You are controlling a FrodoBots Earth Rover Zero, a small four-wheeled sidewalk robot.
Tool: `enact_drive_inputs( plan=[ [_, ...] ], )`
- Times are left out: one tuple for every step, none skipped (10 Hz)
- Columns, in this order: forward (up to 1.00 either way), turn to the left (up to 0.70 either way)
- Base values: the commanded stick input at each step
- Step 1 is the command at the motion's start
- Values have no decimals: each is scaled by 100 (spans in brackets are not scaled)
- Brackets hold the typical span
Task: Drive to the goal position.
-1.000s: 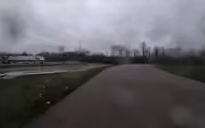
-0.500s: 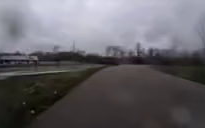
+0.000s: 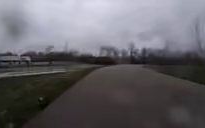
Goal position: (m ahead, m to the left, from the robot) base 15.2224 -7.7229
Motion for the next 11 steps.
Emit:
enact_drive_inputs(
  plan=[
    [70,0],
    [70,0],
    [70,0],
    [70,0],
    [70,0],
    [70,0],
    [70,0],
    [70,0],
    [70,0],
    [70,0],
    [70,0]
  ],
)
